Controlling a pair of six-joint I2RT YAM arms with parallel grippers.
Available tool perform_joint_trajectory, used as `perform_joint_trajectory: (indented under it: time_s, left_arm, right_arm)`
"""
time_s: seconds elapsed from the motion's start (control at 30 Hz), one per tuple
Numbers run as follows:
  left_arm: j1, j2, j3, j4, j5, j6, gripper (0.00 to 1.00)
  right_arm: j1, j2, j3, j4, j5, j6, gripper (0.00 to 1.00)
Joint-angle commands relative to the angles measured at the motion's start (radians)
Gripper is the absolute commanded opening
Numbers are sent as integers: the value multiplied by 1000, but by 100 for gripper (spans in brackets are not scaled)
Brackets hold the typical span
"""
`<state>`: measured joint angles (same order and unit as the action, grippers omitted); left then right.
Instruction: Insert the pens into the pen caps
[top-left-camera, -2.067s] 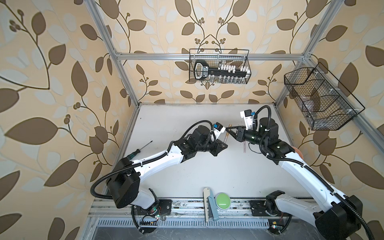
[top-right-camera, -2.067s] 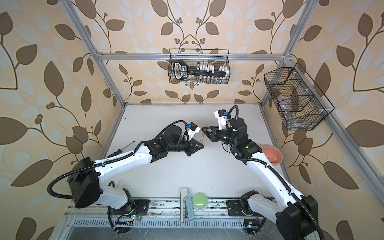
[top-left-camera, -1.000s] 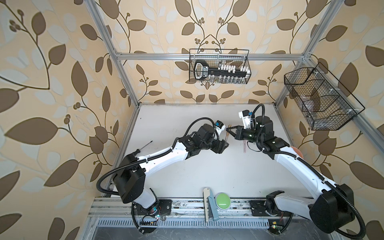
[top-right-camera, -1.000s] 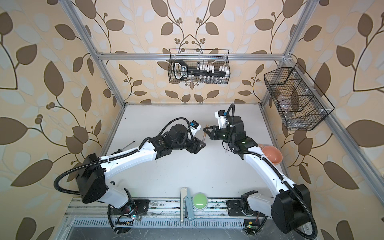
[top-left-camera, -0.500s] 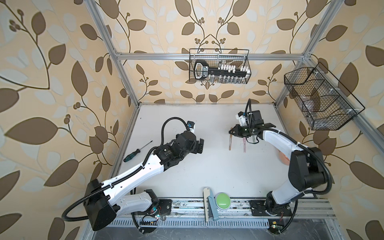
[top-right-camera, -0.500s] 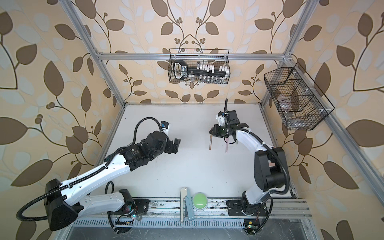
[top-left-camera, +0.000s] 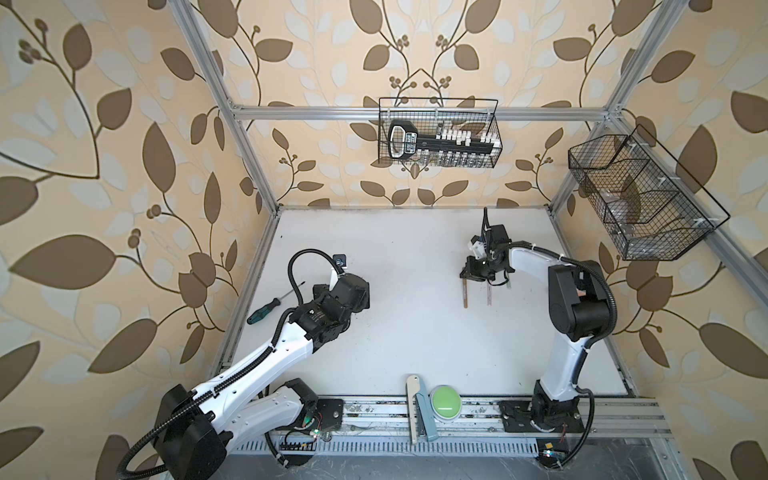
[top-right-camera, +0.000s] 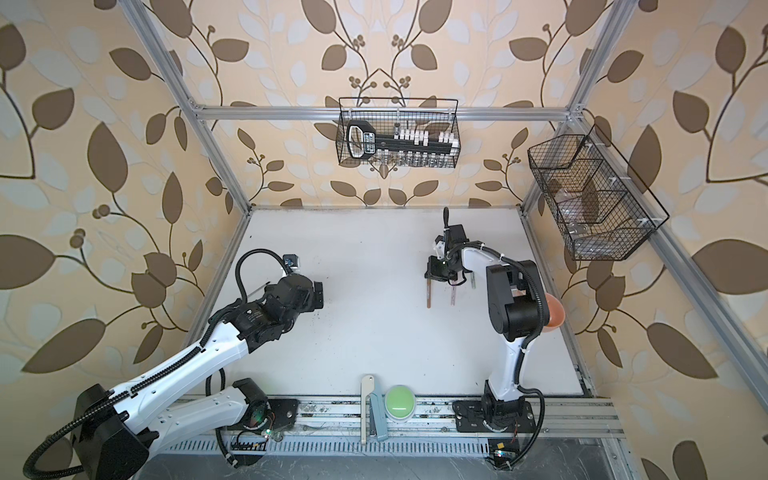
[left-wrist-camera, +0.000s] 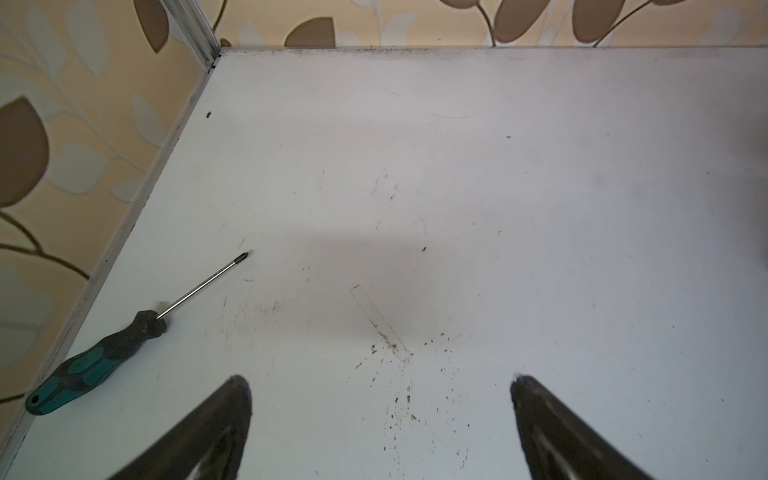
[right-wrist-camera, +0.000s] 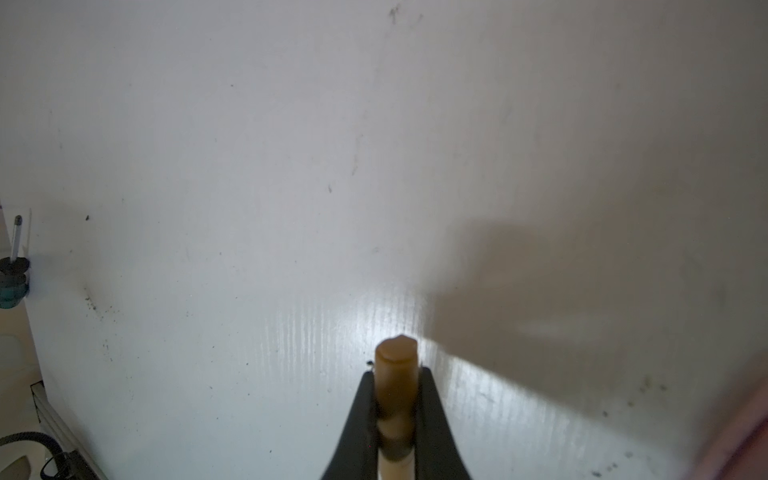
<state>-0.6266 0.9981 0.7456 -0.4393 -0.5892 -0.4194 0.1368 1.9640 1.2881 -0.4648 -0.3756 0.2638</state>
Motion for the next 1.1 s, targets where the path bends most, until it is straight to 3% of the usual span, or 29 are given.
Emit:
perform_joint_trajectory:
  time_s: [0.0, 0.3, 0.57, 0.67, 0.73, 0.8, 0.87, 0.93, 1.0, 1.07]
  left_arm:
    - [12, -25, -13, 17, -62, -22, 99]
    - [54, -26, -20, 31, -84, -9, 99]
    - [127, -32, -74, 153, -190, 45, 99]
    - [169, -13, -207, 445, -278, 186, 99]
    - [208, 20, -277, 605, -282, 282, 99]
    - [258, 49, -308, 667, -278, 287, 99]
    - [342, 66, -321, 681, -173, 261, 99]
    - [399, 95, -338, 722, -142, 240, 99]
    - [447, 119, -373, 810, -125, 224, 99]
    - [492, 147, -411, 928, -15, 228, 99]
  right_arm:
    - [-9, 47, 39, -26, 37, -40, 3]
    - [-13, 57, 82, -34, 66, -42, 33]
    - [-29, -131, 14, 57, 75, -33, 56]
    - [-34, -305, -151, 227, 128, -45, 61]
    - [-36, -433, -290, 343, 234, -58, 61]
    - [-44, -555, -425, 429, 348, -62, 62]
    - [-54, -668, -557, 501, 447, -73, 62]
    - [-57, -763, -678, 569, 538, -86, 63]
    - [-65, -847, -790, 658, 623, -105, 64]
    - [-77, -902, -921, 821, 677, -143, 66]
